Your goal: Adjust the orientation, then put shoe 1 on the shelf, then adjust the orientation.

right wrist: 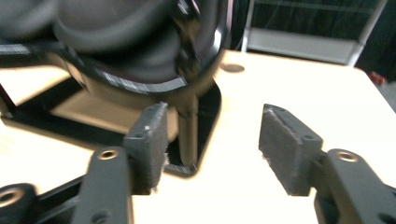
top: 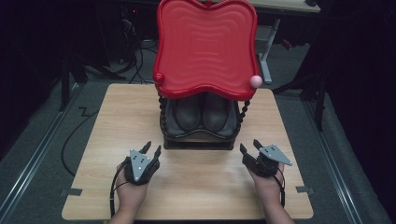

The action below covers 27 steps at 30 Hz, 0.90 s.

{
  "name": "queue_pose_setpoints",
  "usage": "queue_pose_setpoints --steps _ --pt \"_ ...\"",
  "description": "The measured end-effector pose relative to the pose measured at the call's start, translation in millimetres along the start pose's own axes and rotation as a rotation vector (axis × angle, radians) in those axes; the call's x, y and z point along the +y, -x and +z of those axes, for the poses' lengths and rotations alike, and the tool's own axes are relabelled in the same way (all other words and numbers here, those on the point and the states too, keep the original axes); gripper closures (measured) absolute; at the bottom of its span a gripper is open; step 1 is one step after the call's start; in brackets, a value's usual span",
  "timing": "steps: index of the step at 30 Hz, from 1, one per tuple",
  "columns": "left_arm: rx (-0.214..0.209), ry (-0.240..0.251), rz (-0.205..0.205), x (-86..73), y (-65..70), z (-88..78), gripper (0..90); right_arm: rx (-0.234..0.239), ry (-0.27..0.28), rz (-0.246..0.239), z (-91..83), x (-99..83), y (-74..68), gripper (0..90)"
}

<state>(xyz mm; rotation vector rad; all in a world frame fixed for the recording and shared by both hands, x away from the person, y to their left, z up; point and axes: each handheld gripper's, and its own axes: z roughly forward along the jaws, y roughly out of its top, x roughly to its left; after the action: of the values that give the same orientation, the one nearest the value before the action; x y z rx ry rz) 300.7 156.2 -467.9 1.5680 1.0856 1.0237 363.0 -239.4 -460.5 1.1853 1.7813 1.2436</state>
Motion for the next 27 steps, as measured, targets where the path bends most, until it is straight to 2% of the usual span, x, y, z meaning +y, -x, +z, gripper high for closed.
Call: queue_pose_setpoints --steps 3,6,9,10,19,27 --pt "0.007 -0.014 -0.019 -15.9 -12.6 -5.8 58.4 -0.01 -0.025 -0.001 -5.5 -6.1 8.1 38.6" --pt "0.054 -0.049 0.01 -24.3 -24.9 -5.6 57.5 -0.027 -0.041 0.003 -11.7 -11.7 15.3 38.0" --pt "0.07 -0.055 -0.053 -27.7 -37.4 -7.7 57.3 -0.048 -0.056 0.008 -17.5 -17.5 23.0 37.9" --pt "0.074 -0.059 -0.058 -28.6 -40.2 -8.8 57.0 -0.055 -0.062 0.007 -19.1 -19.7 25.8 37.8" --pt "0.106 -0.132 -0.064 -46.3 -59.4 -30.4 54.2 -0.075 -0.124 0.039 -29.4 -38.8 44.6 34.3" --pt "0.121 -0.124 -0.074 -47.1 -64.9 -39.0 51.9 -0.084 -0.148 0.059 -31.2 -44.3 52.1 34.0"
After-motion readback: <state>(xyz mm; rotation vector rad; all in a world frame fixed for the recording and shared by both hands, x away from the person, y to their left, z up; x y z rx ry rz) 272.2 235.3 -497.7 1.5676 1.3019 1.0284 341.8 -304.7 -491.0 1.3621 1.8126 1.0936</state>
